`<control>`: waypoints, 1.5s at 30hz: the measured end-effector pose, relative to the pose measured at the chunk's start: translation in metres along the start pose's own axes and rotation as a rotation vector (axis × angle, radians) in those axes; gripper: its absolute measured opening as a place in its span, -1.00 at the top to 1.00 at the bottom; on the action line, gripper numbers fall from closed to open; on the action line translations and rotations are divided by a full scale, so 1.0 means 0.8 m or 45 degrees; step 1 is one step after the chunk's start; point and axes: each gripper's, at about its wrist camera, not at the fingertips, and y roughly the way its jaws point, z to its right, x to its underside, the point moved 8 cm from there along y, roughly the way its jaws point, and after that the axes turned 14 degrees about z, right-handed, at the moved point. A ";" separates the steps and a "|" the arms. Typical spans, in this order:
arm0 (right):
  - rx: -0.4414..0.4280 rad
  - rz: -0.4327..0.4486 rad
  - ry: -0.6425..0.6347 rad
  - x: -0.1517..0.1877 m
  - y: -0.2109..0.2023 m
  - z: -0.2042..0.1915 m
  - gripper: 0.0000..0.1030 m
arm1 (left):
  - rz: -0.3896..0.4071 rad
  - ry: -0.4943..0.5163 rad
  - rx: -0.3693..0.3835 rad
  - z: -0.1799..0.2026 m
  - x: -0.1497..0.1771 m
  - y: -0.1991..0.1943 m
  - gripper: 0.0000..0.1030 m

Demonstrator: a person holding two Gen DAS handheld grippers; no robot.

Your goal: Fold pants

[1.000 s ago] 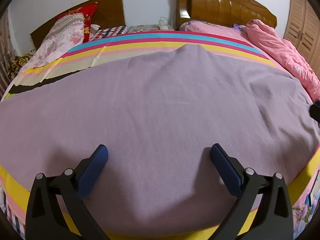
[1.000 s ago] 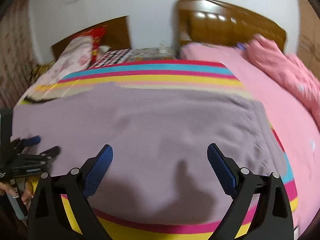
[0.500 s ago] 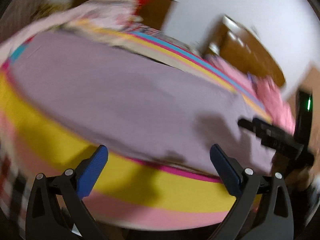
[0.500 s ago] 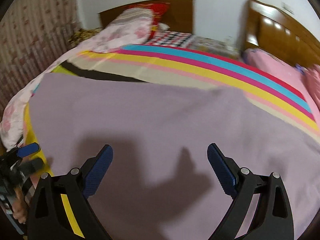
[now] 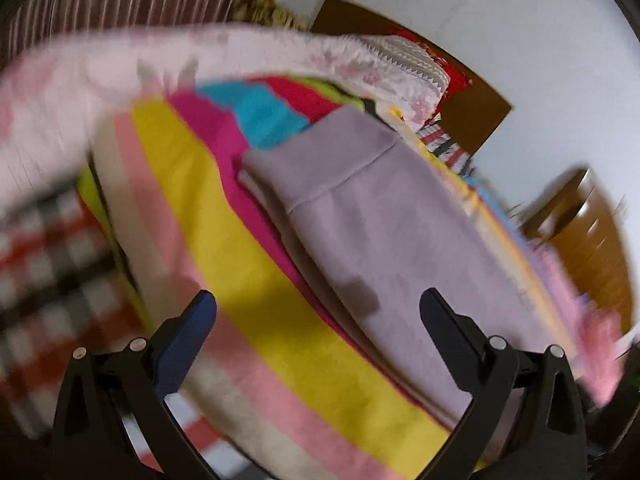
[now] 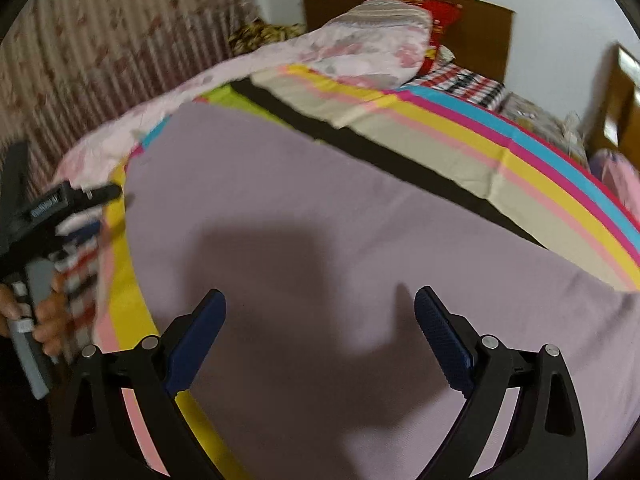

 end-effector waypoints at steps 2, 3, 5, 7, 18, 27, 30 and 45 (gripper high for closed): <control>0.032 -0.033 -0.035 0.014 -0.001 0.002 -0.78 | 0.065 0.147 -0.016 0.023 0.001 -0.012 -0.97; 0.023 -0.035 -0.016 0.017 -0.003 0.004 -0.78 | 0.077 0.184 -0.011 0.028 0.003 -0.016 -0.97; 0.017 -0.032 0.033 0.015 -0.008 0.010 -0.78 | 0.074 0.260 0.007 0.048 0.008 -0.012 -0.97; 0.032 -0.032 0.057 0.012 -0.010 0.018 -0.78 | 0.054 0.300 0.025 0.064 0.015 -0.007 -0.97; 0.158 -0.047 -0.030 0.046 -0.039 0.061 -0.78 | 0.025 0.329 0.038 0.080 0.030 -0.005 -0.97; 0.145 -0.055 0.011 0.065 -0.057 0.082 -0.78 | 0.019 0.373 0.048 0.096 0.032 -0.005 -0.97; 0.144 -0.065 0.010 0.072 -0.065 0.086 -0.78 | 0.014 0.392 0.053 0.104 0.034 -0.005 -0.97; 0.145 -0.063 0.046 0.099 -0.095 0.117 -0.91 | -0.052 -0.466 0.258 -0.028 -0.007 0.021 -0.61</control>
